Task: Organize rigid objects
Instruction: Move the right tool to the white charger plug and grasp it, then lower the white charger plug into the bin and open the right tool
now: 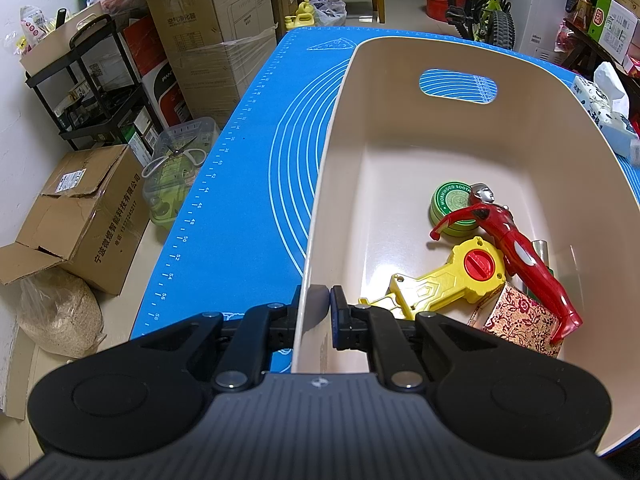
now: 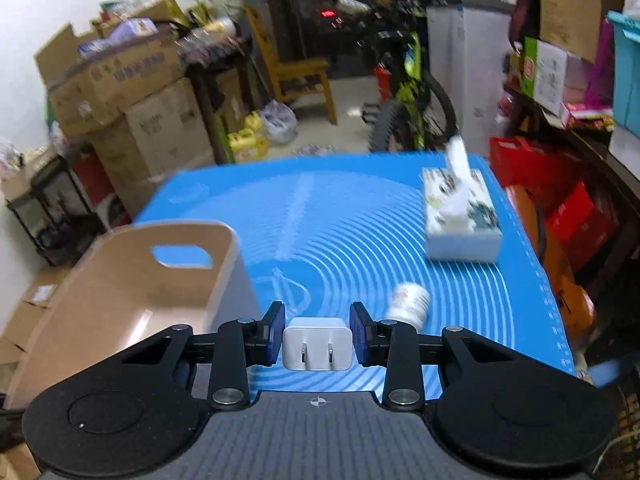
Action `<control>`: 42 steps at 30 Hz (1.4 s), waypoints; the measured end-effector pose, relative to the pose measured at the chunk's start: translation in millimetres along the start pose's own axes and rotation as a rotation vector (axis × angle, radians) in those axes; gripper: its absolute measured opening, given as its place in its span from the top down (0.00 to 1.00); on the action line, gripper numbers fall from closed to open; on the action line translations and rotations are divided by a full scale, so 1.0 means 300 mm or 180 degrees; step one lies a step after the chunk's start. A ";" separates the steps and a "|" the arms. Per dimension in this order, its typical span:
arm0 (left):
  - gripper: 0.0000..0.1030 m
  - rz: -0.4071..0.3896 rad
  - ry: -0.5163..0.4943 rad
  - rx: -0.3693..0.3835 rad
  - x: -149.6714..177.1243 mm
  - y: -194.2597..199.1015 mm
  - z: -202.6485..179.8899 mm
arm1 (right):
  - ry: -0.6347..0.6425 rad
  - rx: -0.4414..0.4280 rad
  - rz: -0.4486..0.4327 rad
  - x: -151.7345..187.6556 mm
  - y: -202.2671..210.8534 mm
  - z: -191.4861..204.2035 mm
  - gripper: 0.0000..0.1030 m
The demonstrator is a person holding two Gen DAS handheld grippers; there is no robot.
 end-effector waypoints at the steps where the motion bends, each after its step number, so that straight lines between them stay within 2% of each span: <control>1: 0.87 0.0000 0.0000 0.0000 0.000 0.000 0.000 | 0.0015 -0.0052 -0.0047 -0.012 0.022 0.020 0.59; 9: 0.87 0.0001 0.0000 0.0001 0.000 0.000 0.000 | 0.0239 -0.0435 -0.0244 -0.046 0.111 0.208 0.59; 14: 0.87 0.0000 0.0001 0.0002 0.000 0.000 0.001 | 0.0515 -0.0533 -0.0222 0.001 0.098 0.339 0.60; 25: 0.87 0.0002 -0.0006 -0.0006 0.000 0.002 0.003 | 0.1021 -0.0590 0.0146 0.157 -0.004 0.507 0.60; 33: 0.87 0.0002 -0.0006 -0.0006 0.001 0.003 0.003 | 0.1306 -0.0630 0.0423 0.245 -0.035 0.535 0.59; 34: 0.87 0.0002 -0.0005 -0.0005 0.001 0.002 0.002 | 0.1317 -0.0633 0.0412 0.245 -0.031 0.529 0.59; 38: 0.87 0.0003 -0.0009 -0.0010 0.001 0.003 0.003 | 0.1288 -0.0704 0.0301 0.211 0.002 0.494 0.45; 42: 0.87 0.0004 -0.0001 -0.0014 0.001 0.004 0.004 | 0.1200 -0.0742 0.0194 0.153 0.032 0.433 0.42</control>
Point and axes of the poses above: each gripper's, at about its wrist camera, not at the fingertips, and y roughly against the way its jaws point, z to its left, x to its underside, the point moved 9 cm from there along -y, roughly the way its jaws point, and after that the axes turned 13 degrees about x, right-handed, at the moved point
